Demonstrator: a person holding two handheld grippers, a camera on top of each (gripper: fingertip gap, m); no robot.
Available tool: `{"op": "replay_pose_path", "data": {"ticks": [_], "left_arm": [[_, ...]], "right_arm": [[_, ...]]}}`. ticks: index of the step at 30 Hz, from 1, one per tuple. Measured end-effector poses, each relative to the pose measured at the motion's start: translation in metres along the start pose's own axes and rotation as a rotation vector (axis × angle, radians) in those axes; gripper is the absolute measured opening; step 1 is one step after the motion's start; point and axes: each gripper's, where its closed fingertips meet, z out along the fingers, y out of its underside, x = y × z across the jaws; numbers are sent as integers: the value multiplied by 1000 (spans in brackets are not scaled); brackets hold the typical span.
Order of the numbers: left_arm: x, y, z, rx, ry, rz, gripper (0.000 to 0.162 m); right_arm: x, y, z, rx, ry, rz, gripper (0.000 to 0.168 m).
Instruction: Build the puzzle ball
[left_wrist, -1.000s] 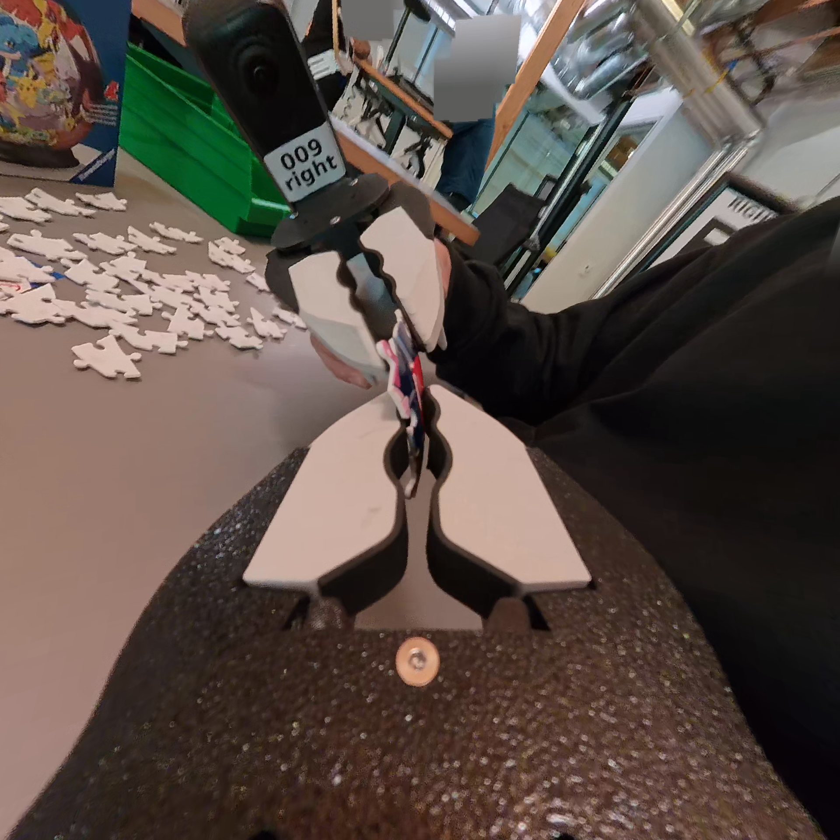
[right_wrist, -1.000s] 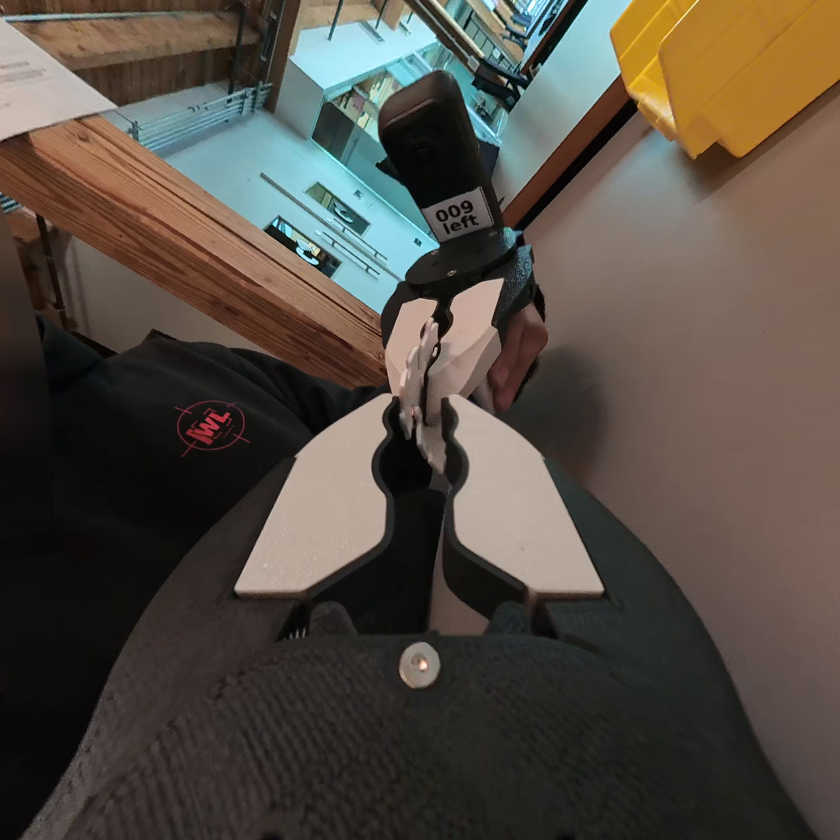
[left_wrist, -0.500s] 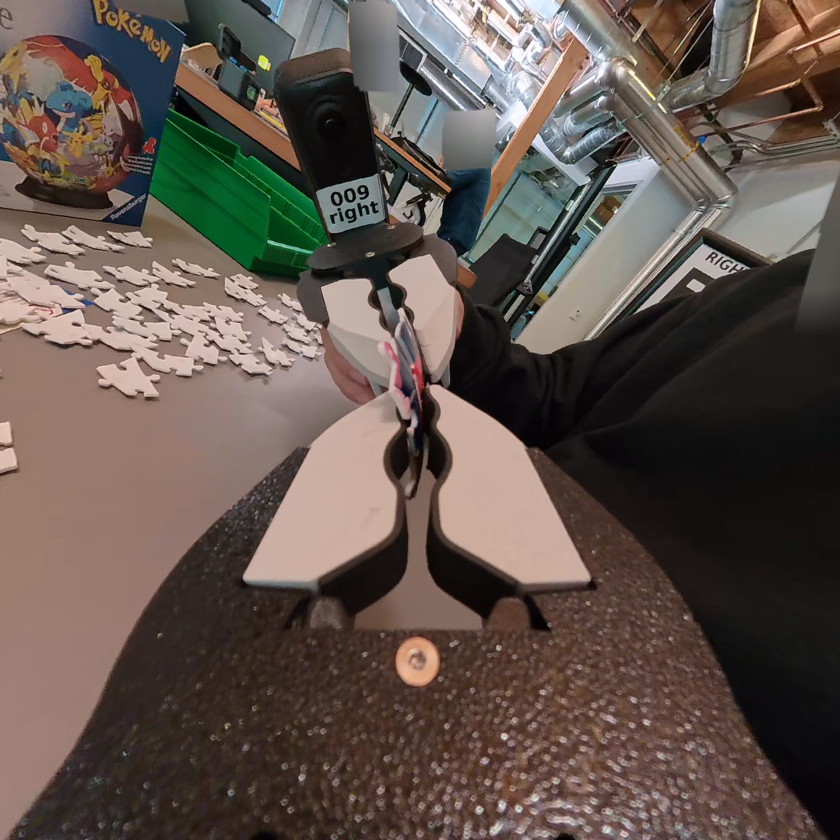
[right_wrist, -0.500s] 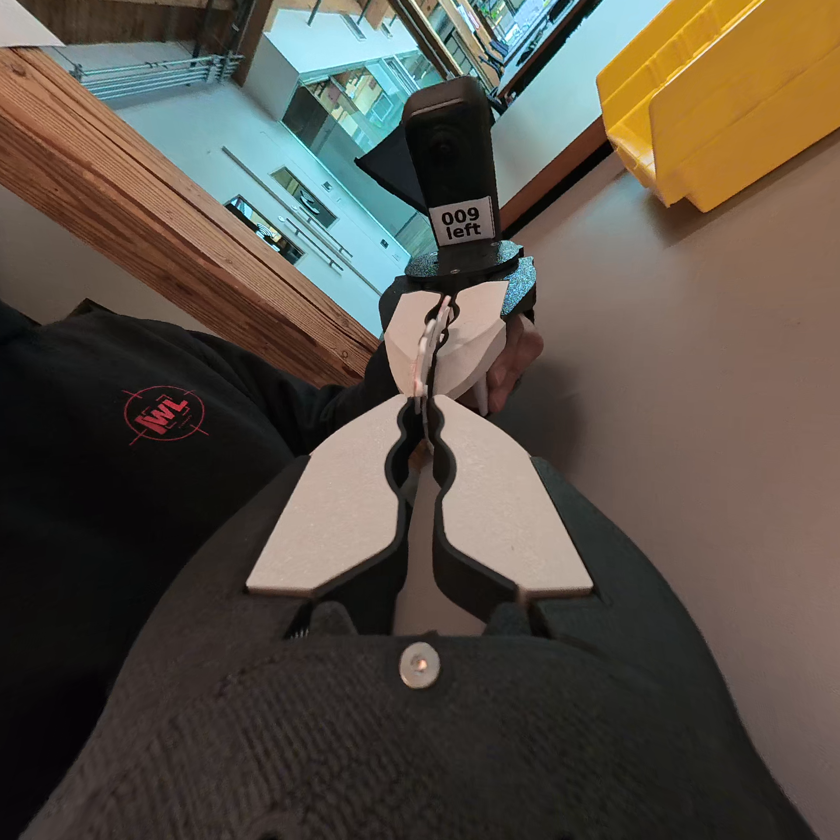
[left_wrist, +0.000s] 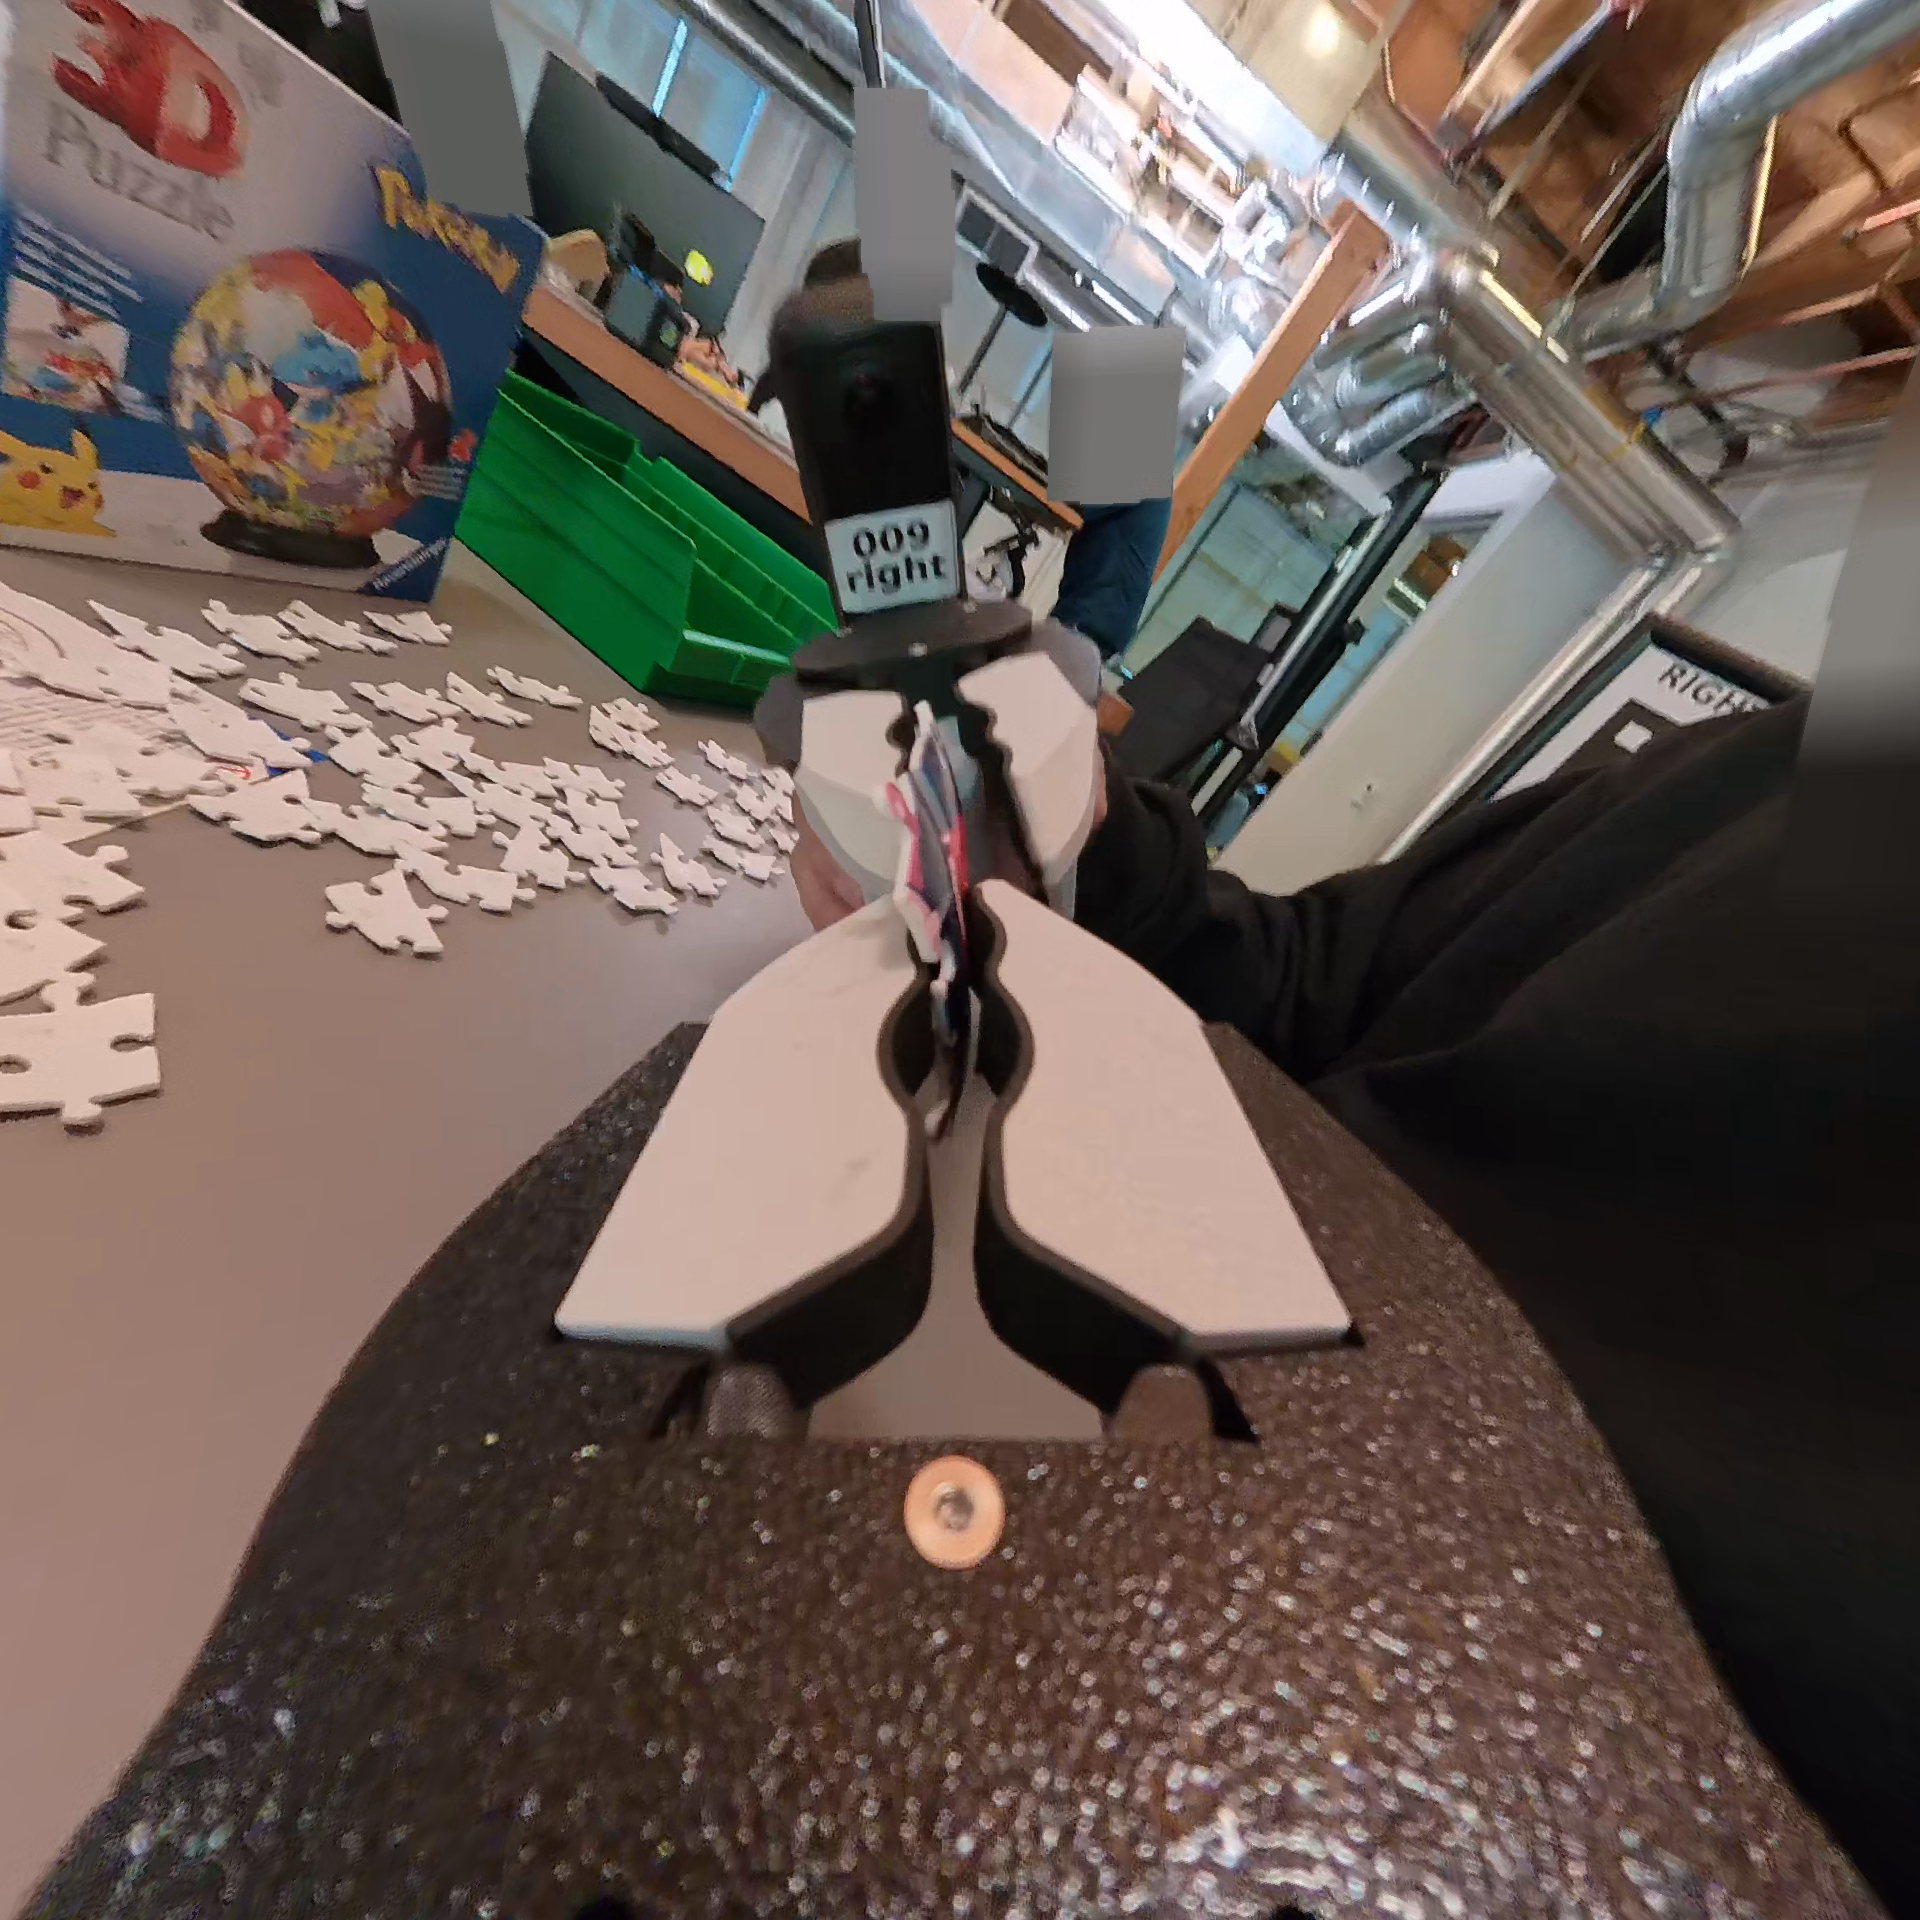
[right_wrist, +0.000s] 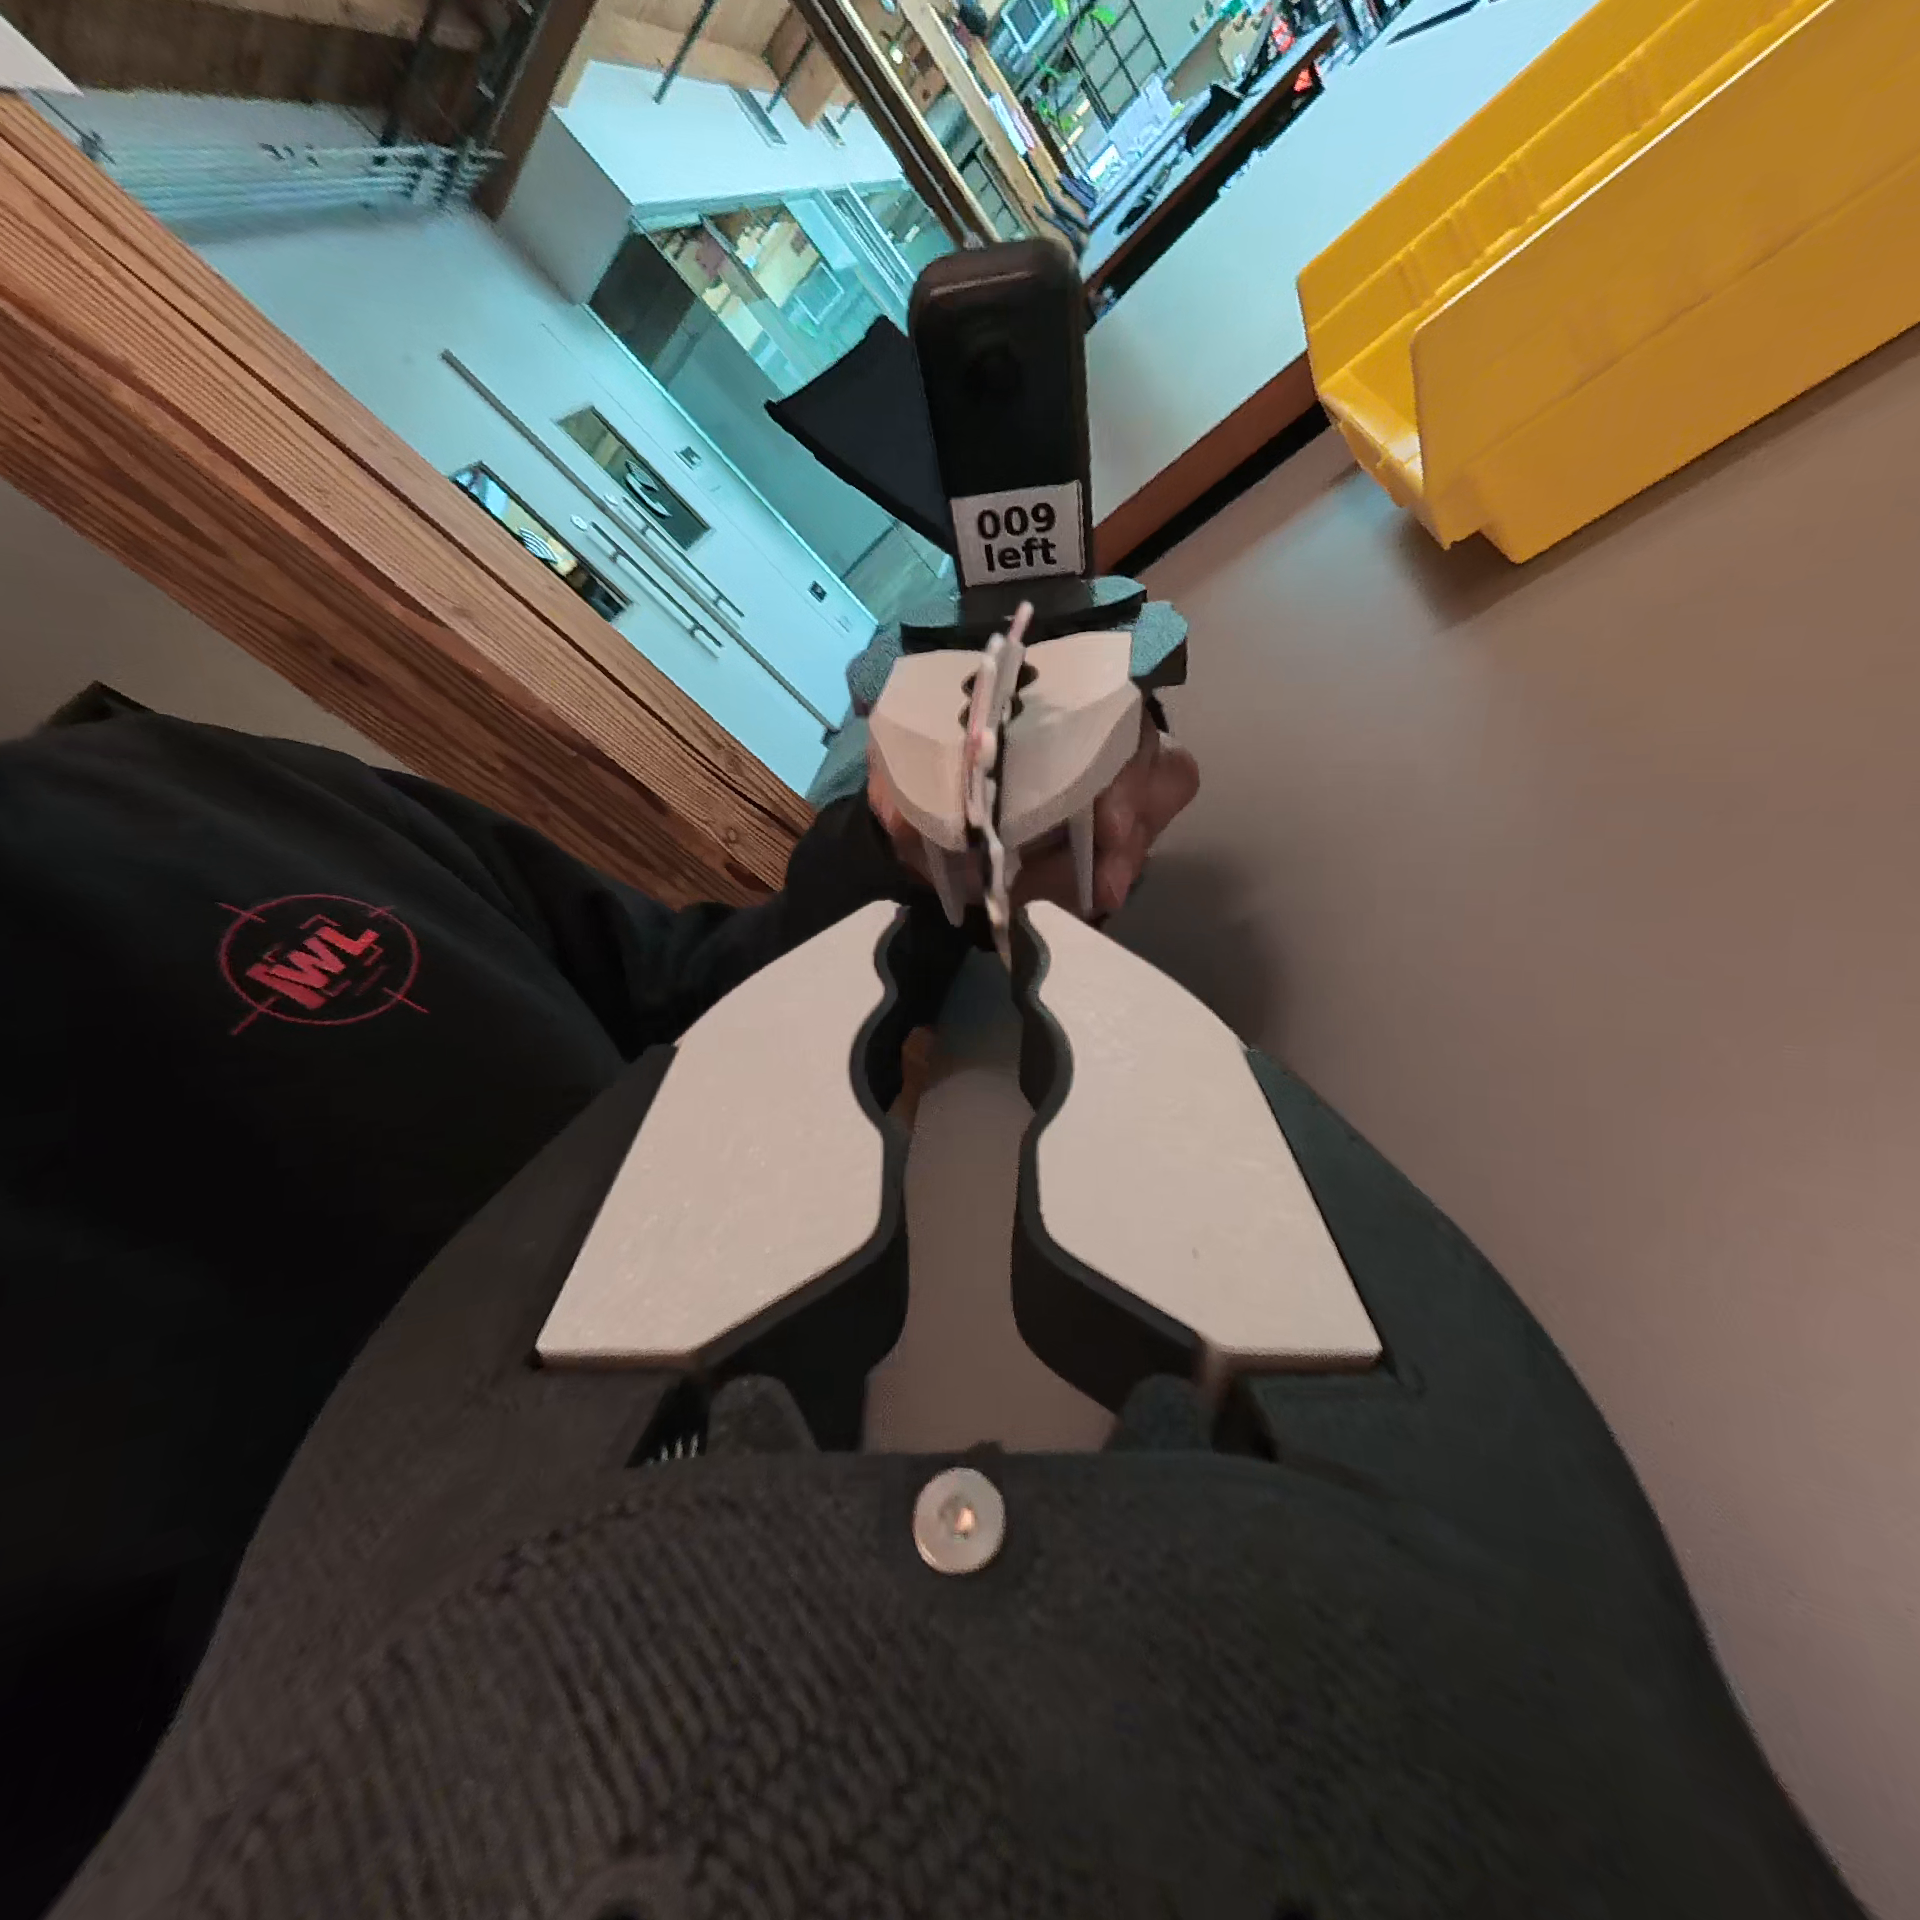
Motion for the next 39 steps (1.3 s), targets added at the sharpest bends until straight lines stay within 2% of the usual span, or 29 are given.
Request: {"op": "replay_pose_path", "data": {"ticks": [5, 17, 19, 22, 25, 28, 32, 39], "left_arm": [[3, -6, -2, 48, 29, -14, 1], [-1, -1, -2, 10, -1, -24, 2], [0, -3, -3, 19, 3, -16, 2], [-5, 0, -1, 10, -22, -10, 1], [-7, 6, 2, -26, -37, 3, 1], [-4, 7, 4, -37, -21, 8, 1], [0, 5, 4, -30, -11, 20, 1], [3, -1, 4, 23, 34, -12, 1]], "right_arm": [[1, -8, 3, 57, 29, -22, 3], [7, -5, 3, -15, 92, -90, 2], [6, -6, 3, -1, 82, -75, 3], [4, -13, 1, 62, 76, -64, 20], [6, -16, 2, 76, 98, -80, 22], [5, -18, 2, 68, 120, -128, 5], [0, -19, 3, 75, 105, -152, 3], [-4, -24, 3, 177, 33, -76, 2]]}}
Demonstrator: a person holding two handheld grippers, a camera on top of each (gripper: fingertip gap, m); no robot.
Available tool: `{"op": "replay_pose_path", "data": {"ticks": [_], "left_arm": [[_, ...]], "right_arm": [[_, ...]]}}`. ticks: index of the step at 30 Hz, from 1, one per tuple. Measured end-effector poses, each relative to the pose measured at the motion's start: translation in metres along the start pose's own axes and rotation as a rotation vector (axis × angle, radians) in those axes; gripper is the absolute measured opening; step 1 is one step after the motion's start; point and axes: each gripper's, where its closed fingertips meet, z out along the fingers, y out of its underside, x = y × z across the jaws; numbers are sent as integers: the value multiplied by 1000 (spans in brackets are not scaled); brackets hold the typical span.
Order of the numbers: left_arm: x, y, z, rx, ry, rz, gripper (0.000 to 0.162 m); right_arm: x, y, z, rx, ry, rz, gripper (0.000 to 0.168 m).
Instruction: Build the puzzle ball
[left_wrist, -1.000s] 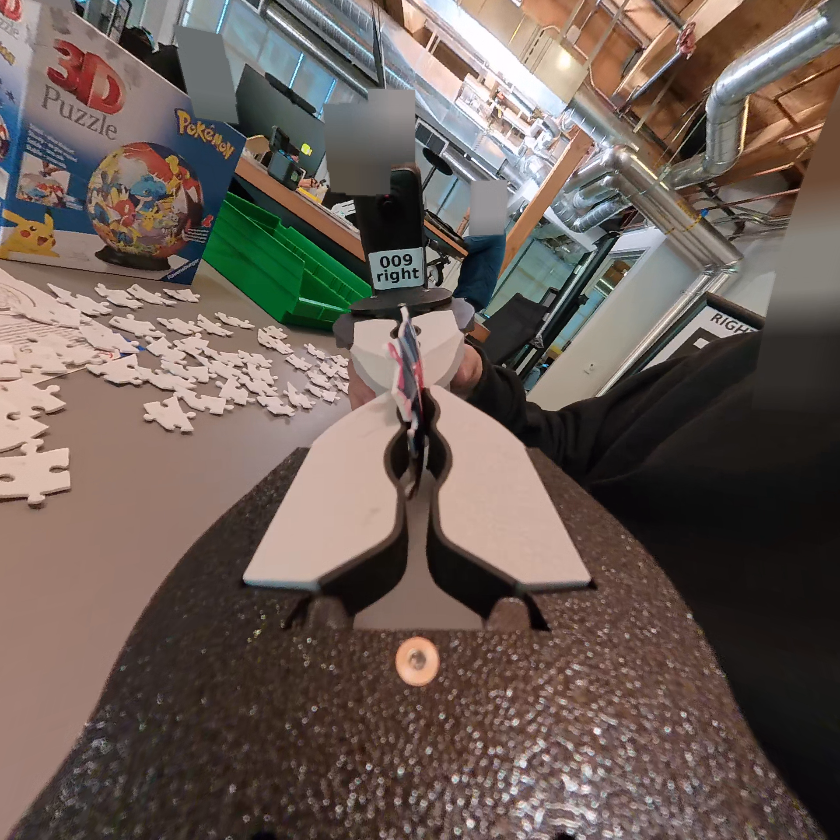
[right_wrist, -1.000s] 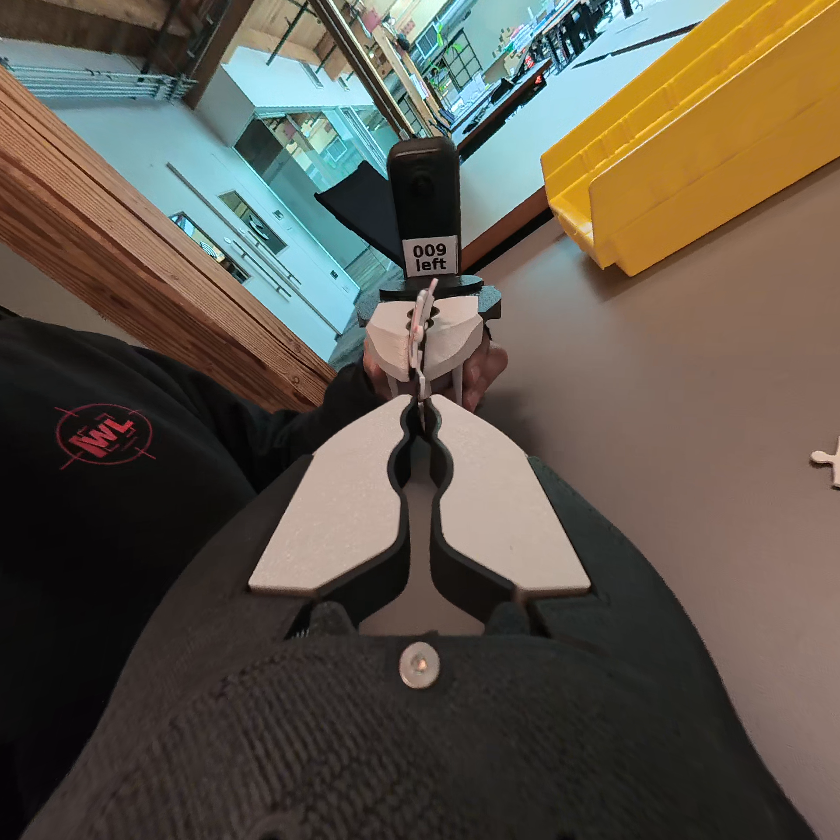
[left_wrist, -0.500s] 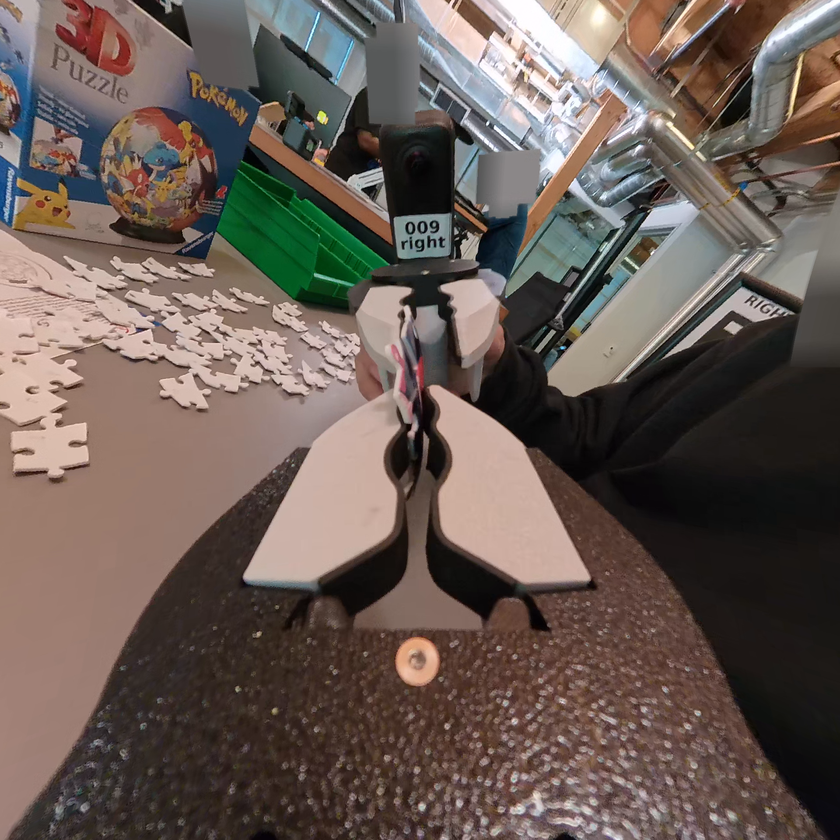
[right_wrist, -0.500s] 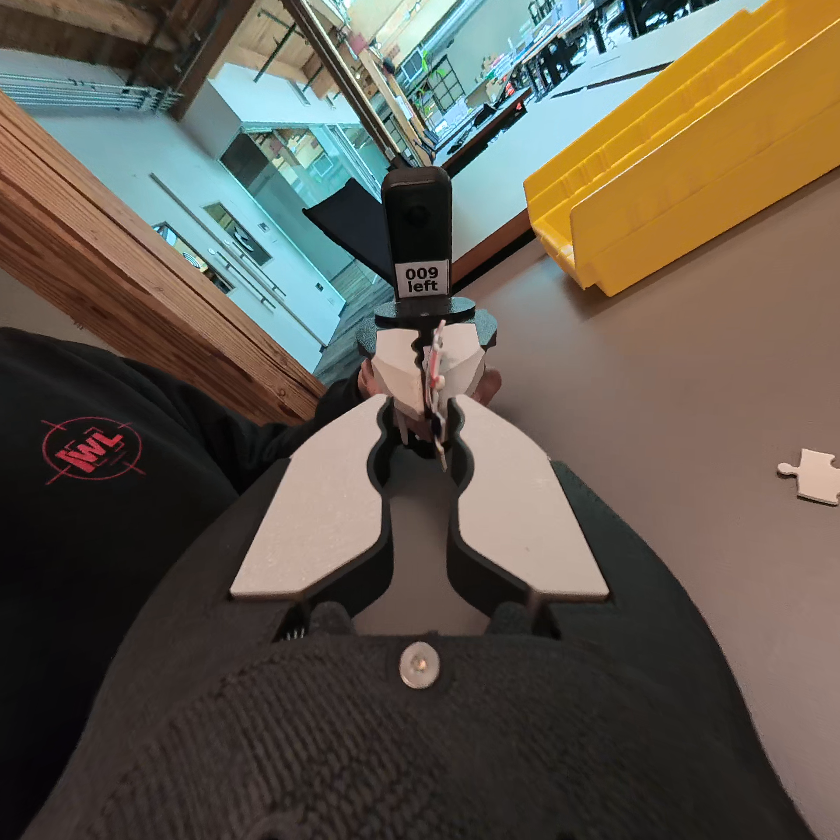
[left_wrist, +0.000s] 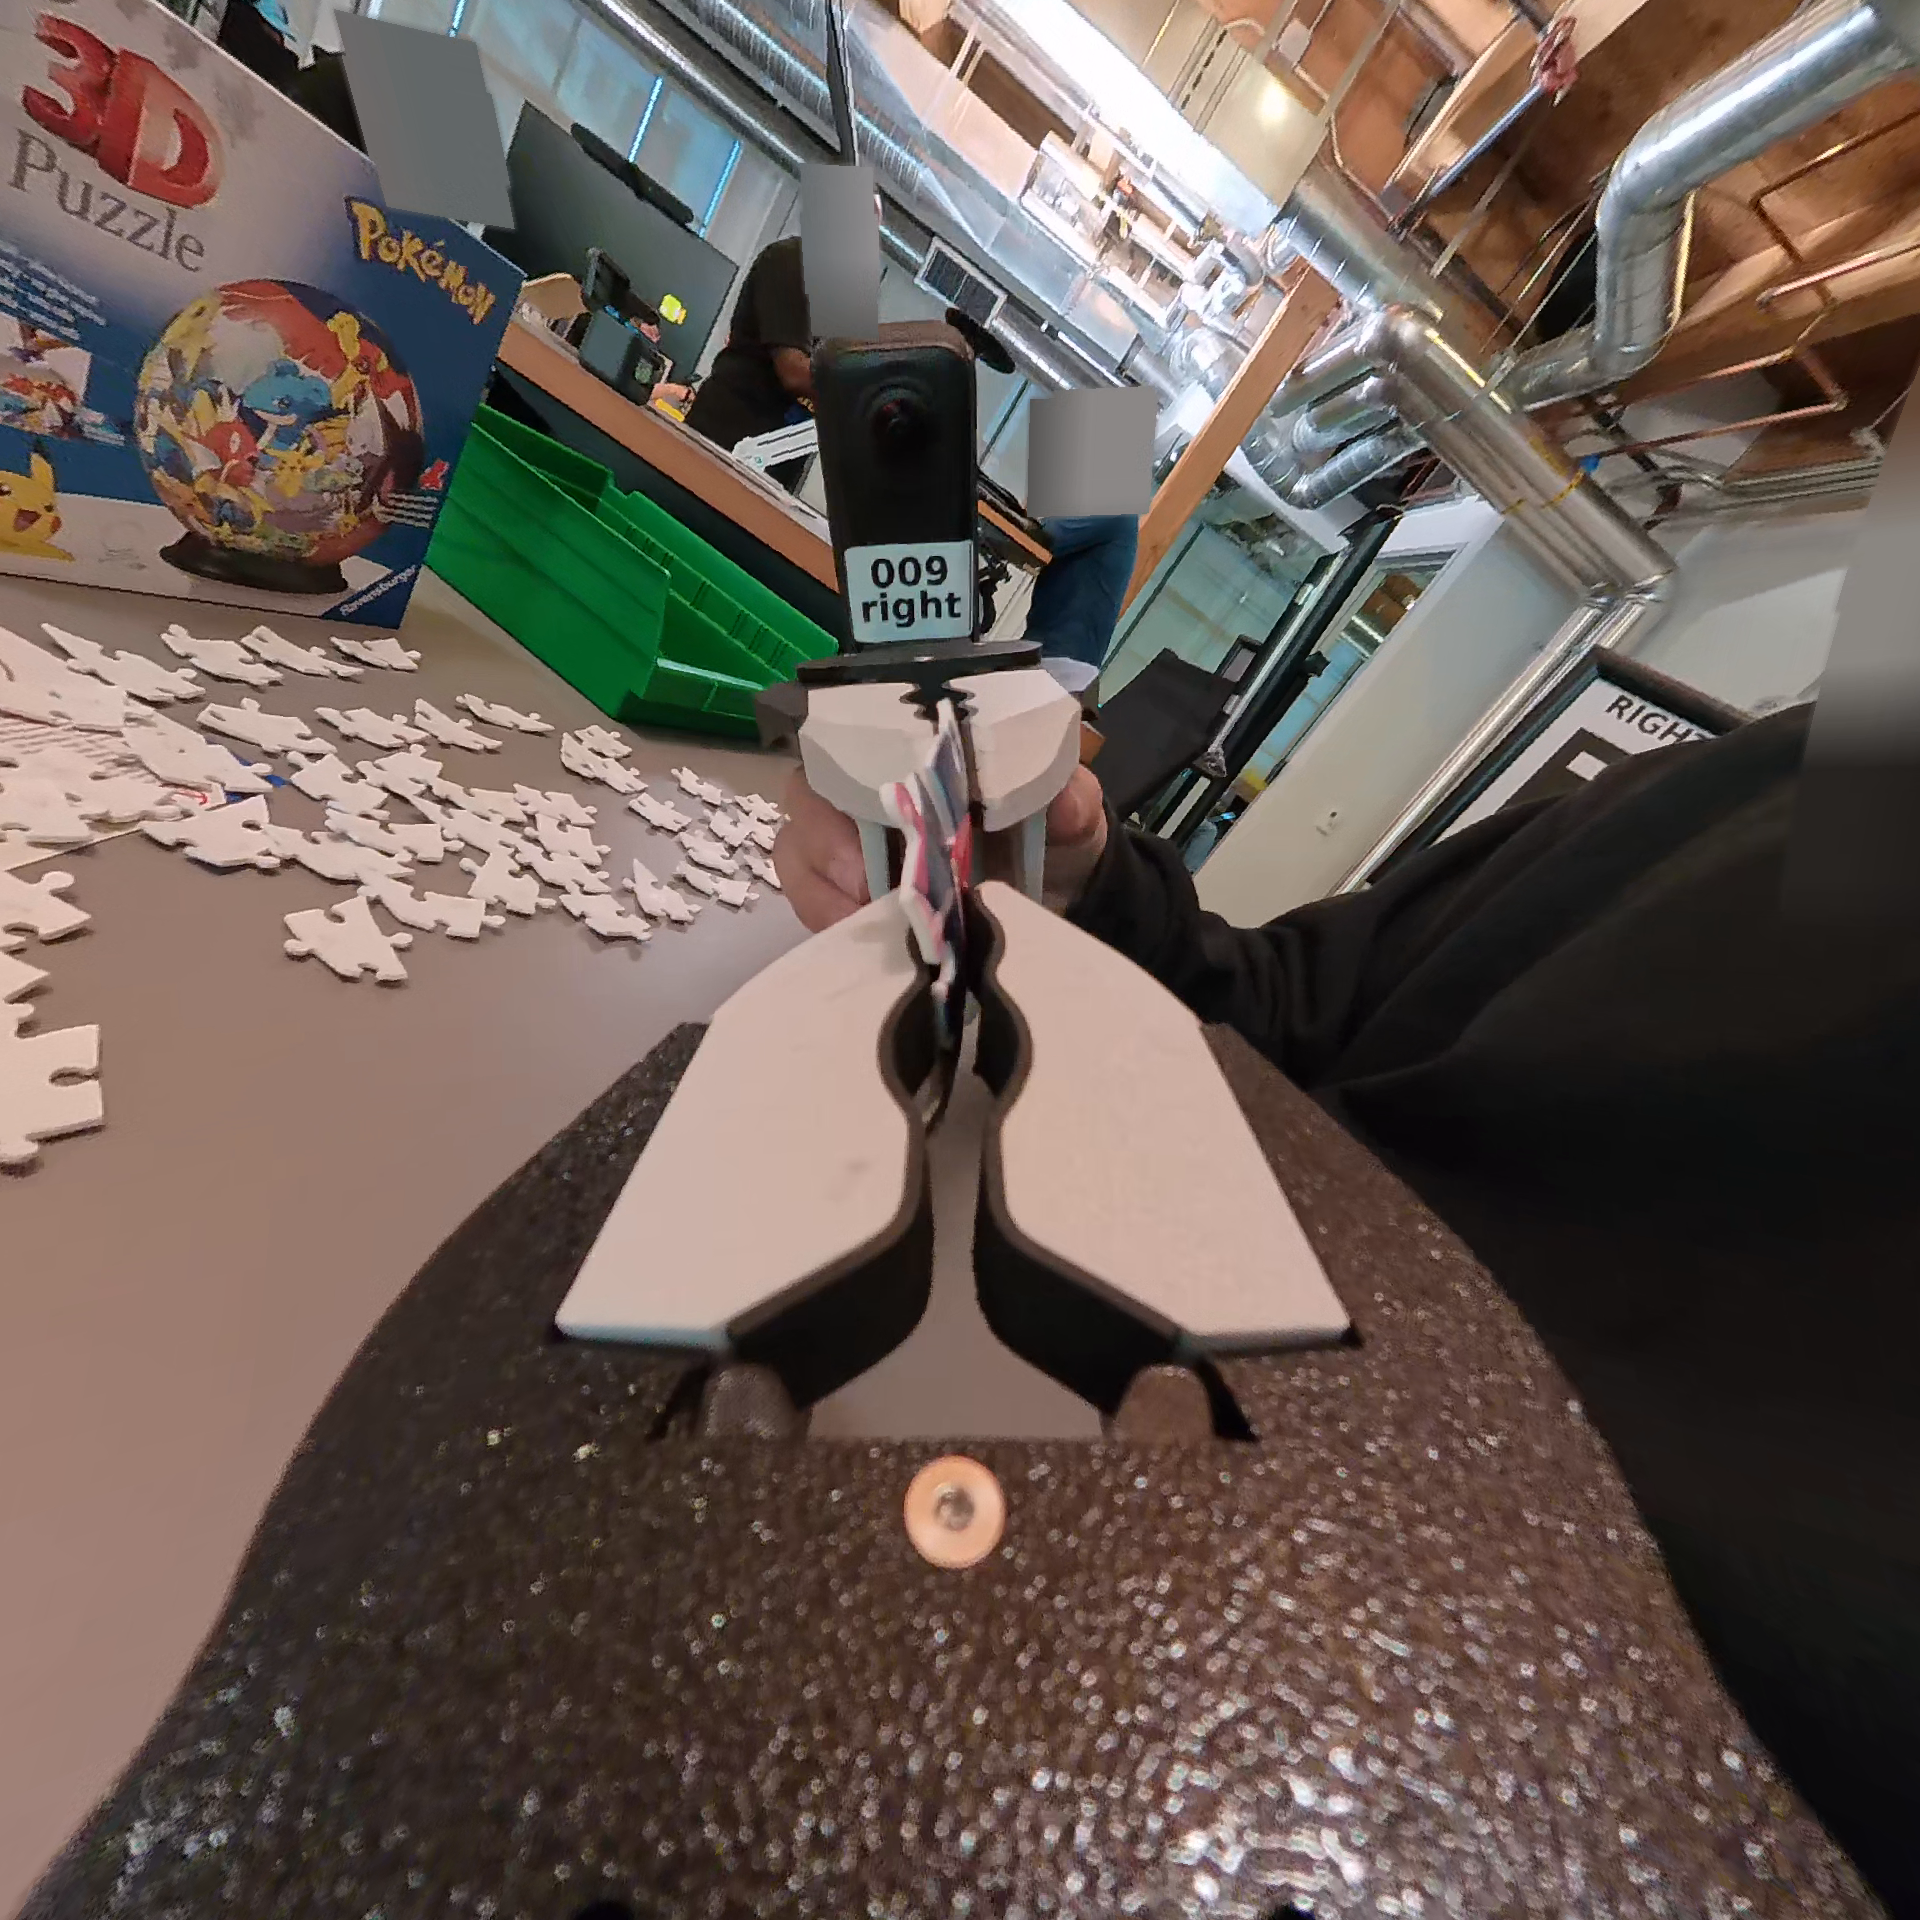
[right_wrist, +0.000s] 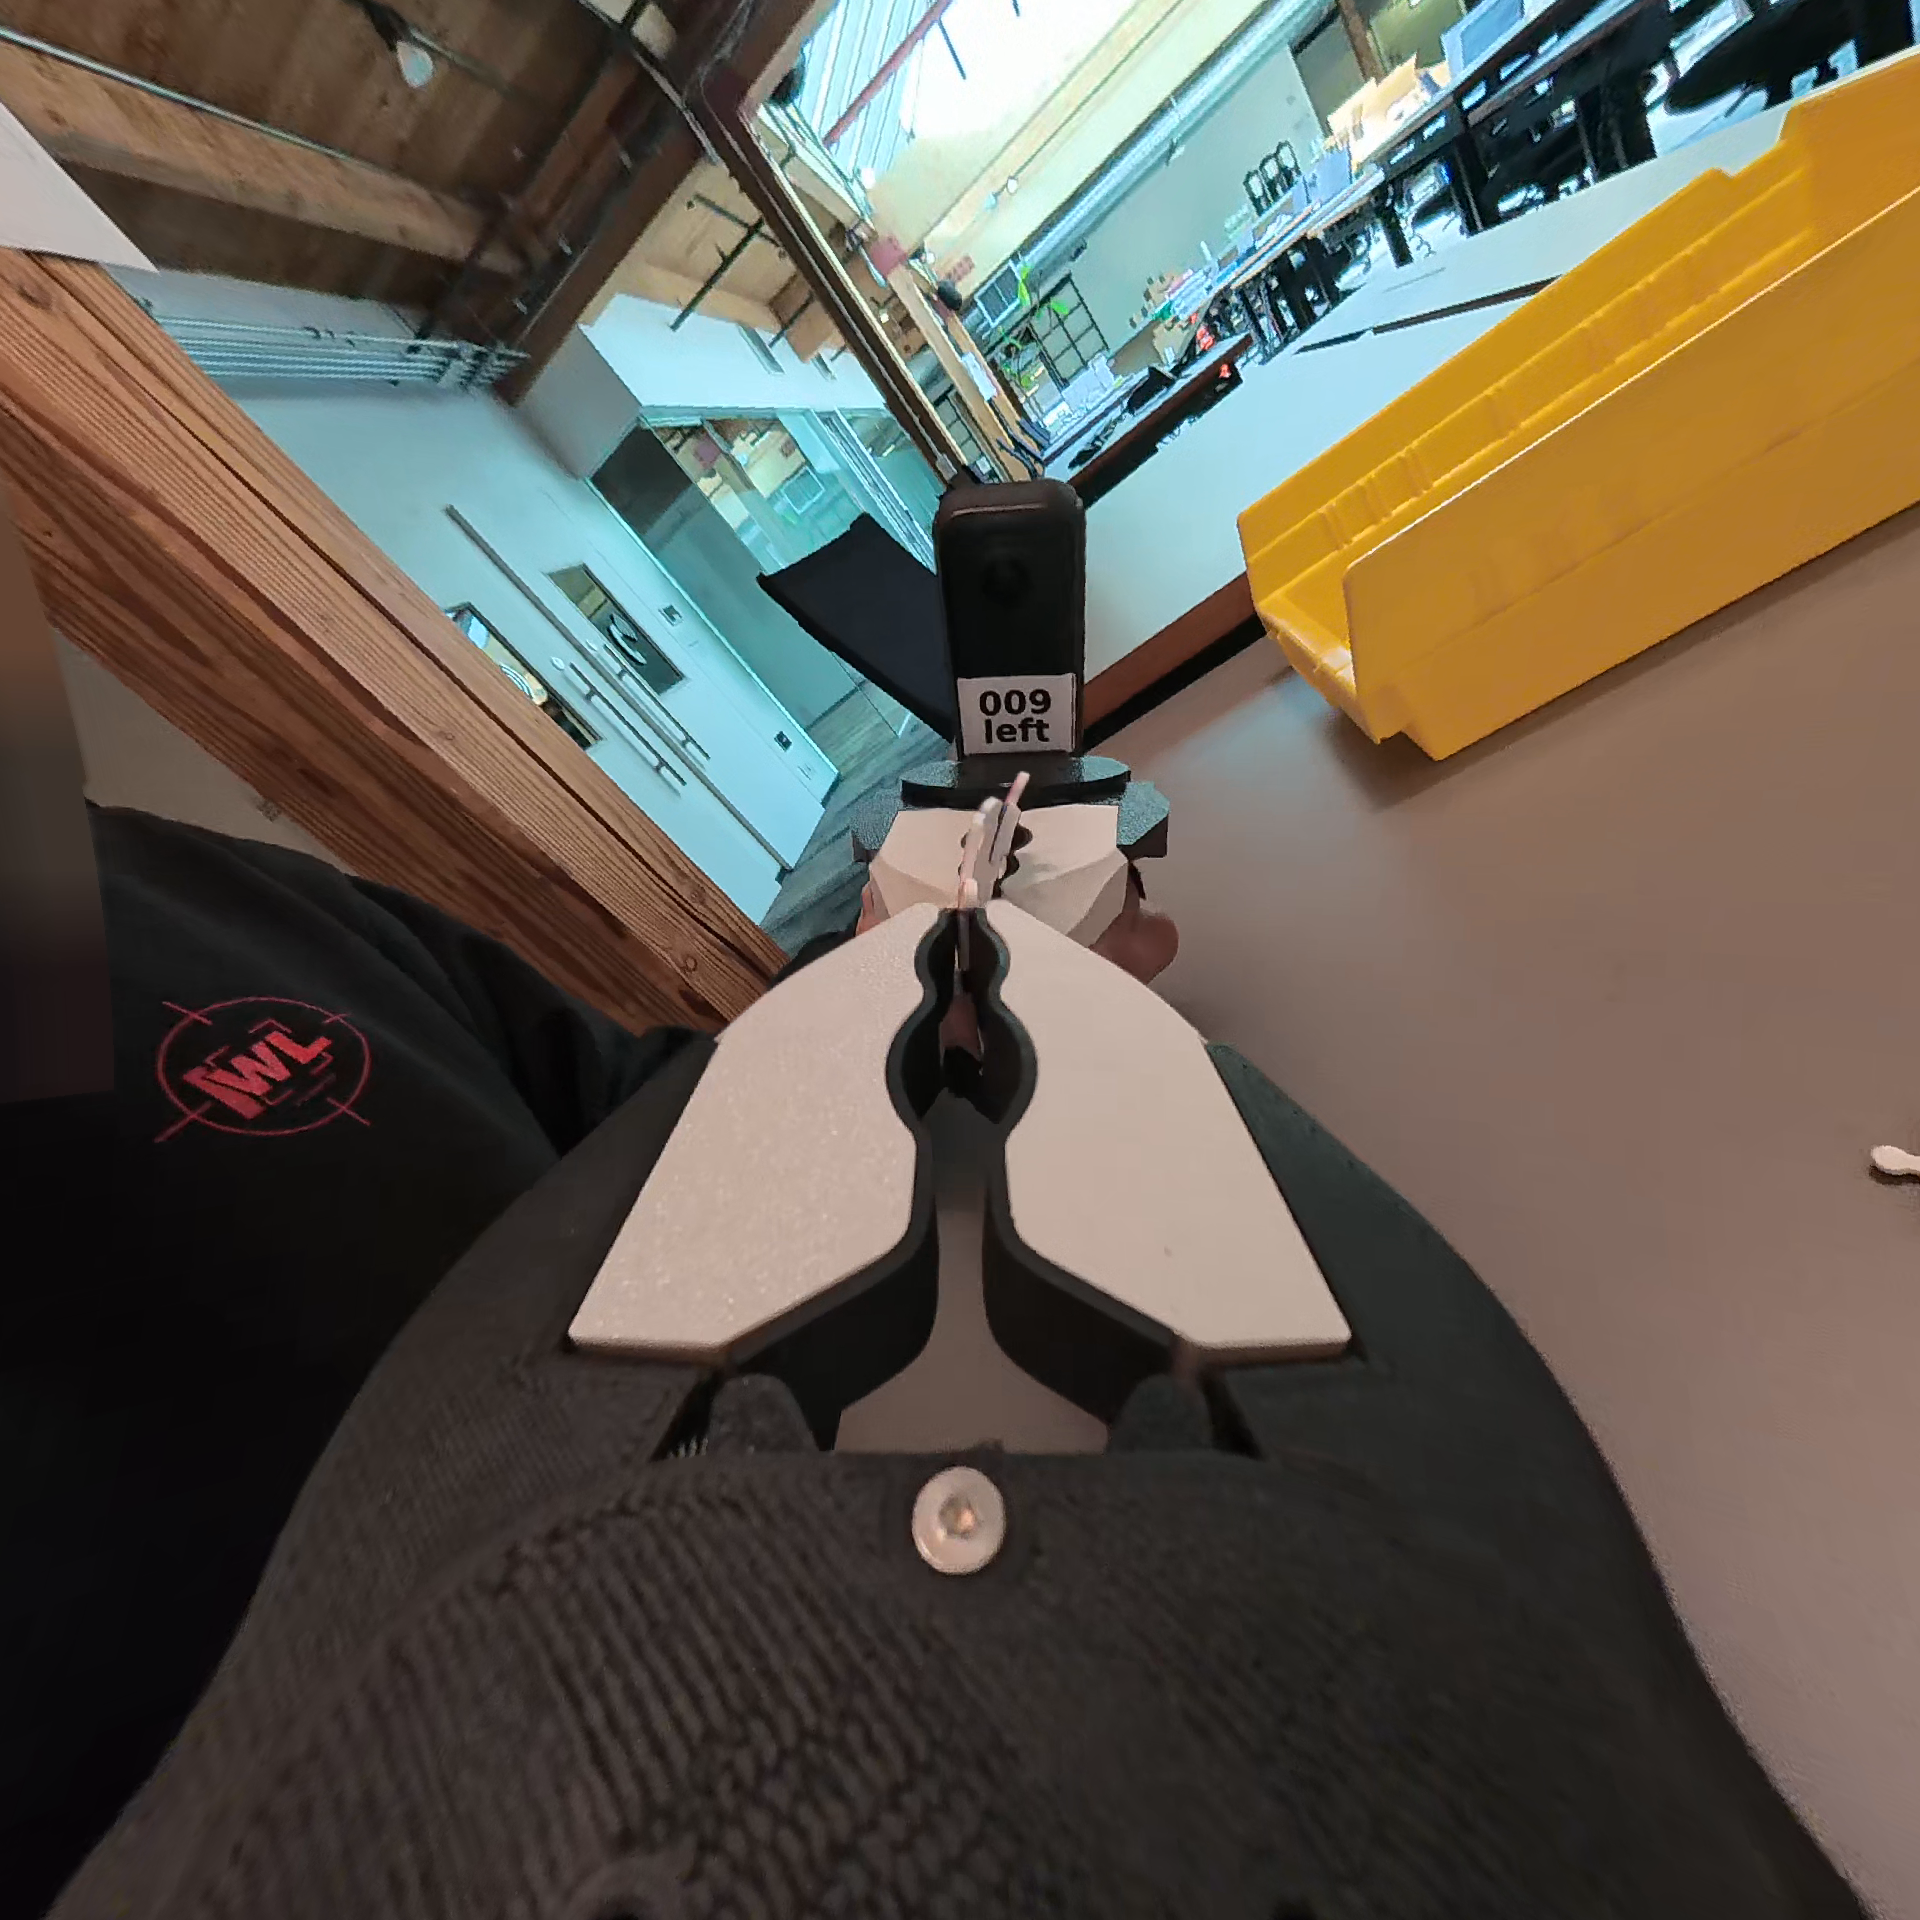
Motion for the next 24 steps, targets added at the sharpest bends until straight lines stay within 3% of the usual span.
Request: {"op": "replay_pose_path", "data": {"ticks": [16, 24], "left_arm": [[-1, 2, -3, -14, 0, 0, 1], [3, -4, 0, 61, 82, -104, 2]], "right_arm": [[3, 2, 1, 12, -41, 67, 3], [1, -4, 0, 83, -105, 157, 3]]}}
